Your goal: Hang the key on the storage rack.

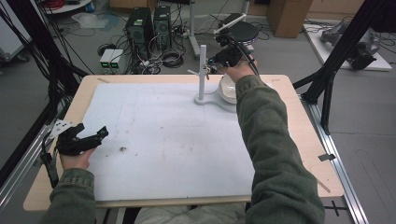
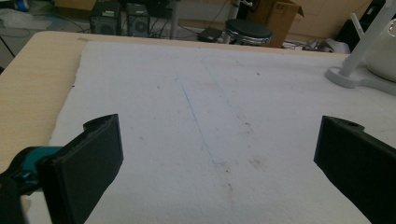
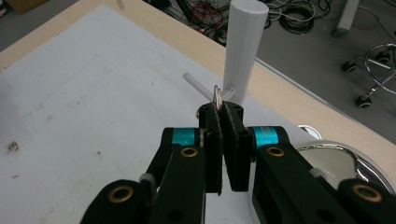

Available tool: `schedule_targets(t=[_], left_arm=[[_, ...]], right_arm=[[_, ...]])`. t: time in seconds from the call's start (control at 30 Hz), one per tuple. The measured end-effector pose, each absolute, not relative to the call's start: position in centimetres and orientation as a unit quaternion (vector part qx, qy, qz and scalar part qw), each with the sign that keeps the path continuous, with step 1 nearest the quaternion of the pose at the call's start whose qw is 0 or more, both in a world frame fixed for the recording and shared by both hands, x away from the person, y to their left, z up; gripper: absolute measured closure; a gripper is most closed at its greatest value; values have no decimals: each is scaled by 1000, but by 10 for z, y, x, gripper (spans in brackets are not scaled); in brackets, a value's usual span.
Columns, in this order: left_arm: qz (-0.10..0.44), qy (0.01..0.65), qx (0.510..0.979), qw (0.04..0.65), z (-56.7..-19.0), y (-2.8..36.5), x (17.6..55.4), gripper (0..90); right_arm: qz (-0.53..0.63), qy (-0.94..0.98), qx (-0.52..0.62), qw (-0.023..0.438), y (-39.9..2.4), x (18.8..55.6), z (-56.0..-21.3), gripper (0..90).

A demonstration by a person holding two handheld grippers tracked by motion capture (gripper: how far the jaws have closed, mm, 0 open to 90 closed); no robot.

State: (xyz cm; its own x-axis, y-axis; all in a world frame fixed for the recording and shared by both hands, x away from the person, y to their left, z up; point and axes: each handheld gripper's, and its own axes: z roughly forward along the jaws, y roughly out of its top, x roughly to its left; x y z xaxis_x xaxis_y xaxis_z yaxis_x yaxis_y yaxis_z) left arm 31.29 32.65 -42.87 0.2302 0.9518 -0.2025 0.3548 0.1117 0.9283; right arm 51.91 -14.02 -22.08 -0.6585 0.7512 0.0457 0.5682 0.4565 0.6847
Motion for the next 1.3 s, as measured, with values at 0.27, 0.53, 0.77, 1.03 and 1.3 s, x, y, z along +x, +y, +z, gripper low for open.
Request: schedule_targets(t=[0.27, 0.53, 0.77, 1.03, 1.3], left_arm=[[292, 548, 597, 508, -430, 327, 314, 18], [289, 545, 601, 508, -429, 326, 313, 18], [289, 546, 601, 507, -429, 326, 313, 18], [290, 547, 598, 509, -429, 327, 312, 17], [292, 547, 596, 510, -428, 327, 311, 17]], right_arm=[[344, 842, 393, 134, -137, 527, -227, 869], [341, 825, 432, 128, -135, 523, -233, 655], [329, 834, 424, 131, -133, 515, -230, 370], [322, 836, 434, 99, -136, 509, -231, 106], [331, 827, 444, 96, -148, 500, -239, 16]])
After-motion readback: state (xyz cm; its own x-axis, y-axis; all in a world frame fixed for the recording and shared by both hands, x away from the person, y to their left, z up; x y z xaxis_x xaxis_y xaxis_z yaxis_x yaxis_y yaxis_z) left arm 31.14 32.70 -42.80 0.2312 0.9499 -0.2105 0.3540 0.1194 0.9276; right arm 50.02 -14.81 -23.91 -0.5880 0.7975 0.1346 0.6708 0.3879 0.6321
